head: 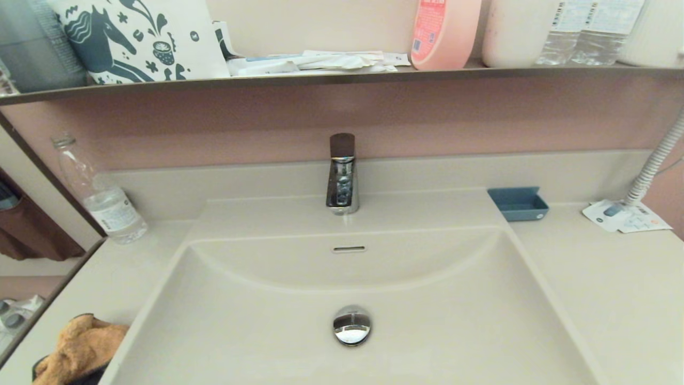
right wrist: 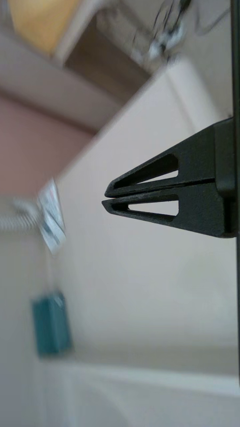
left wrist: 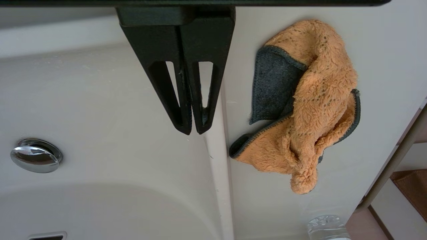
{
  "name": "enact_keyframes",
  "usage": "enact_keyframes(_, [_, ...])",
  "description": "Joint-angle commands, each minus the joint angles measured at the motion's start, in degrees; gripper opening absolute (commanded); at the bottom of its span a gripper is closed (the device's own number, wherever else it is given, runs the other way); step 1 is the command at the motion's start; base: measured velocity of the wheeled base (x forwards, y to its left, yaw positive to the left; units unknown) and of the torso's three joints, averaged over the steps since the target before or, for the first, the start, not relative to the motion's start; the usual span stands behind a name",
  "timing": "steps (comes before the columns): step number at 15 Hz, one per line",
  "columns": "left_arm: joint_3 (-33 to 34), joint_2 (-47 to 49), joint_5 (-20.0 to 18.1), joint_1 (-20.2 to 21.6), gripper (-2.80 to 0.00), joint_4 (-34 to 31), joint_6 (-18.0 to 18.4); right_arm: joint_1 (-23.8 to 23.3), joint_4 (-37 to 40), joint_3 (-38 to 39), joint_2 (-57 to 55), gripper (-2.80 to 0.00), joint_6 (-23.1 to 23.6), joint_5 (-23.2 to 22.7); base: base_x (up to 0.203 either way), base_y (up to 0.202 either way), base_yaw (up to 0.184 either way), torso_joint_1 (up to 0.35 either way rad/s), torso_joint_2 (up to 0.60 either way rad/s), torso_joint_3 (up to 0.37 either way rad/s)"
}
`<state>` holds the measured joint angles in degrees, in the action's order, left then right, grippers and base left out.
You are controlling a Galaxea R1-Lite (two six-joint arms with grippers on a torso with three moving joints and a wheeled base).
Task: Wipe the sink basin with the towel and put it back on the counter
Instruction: Pick up the cloth
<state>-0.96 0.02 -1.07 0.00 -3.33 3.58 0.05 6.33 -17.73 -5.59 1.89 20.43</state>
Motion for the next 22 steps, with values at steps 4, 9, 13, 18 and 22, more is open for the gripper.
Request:
enact_keyframes(4, [0.0, -0.02, 0.02, 0.0, -2.8, -0.01, 0.02, 0.13, -1.14, 11.84, 5.57, -2.8, -3.54, -11.92, 0.0, 0.0, 0.0, 0.0, 0.0, 0.0])
enact_keyframes(9, [0.0, -0.02, 0.02, 0.0, -2.8, -0.01, 0.02, 0.13, -1.39, 15.58, 5.59, -2.8, 2.87, -19.91, 0.0, 0.0, 0.0, 0.0, 0.0, 0.0])
enact_keyframes(13, [0.0, -0.02, 0.02, 0.0, -2.8, -0.01, 0.02, 0.13, -3.43, 16.59, 5.59, -2.8, 2.55, -21.31, 0.0, 0.0, 0.0, 0.0, 0.0, 0.0])
enact_keyframes(18, [0.0, -0.02, 0.02, 0.0, -2.8, -0.01, 0.02, 0.13, -3.52, 16.59, 5.59, -2.8, -0.13, -20.7, 0.0, 0.0, 0.0, 0.0, 0.0, 0.0])
enact_keyframes(22, [0.0, -0.02, -0.07, 0.0, -2.8, -0.01, 0.55, 0.13, -3.52, 16.59, 5.59, -2.8, -0.57, -20.67, 0.0, 0.0, 0.0, 0.0, 0.0, 0.0])
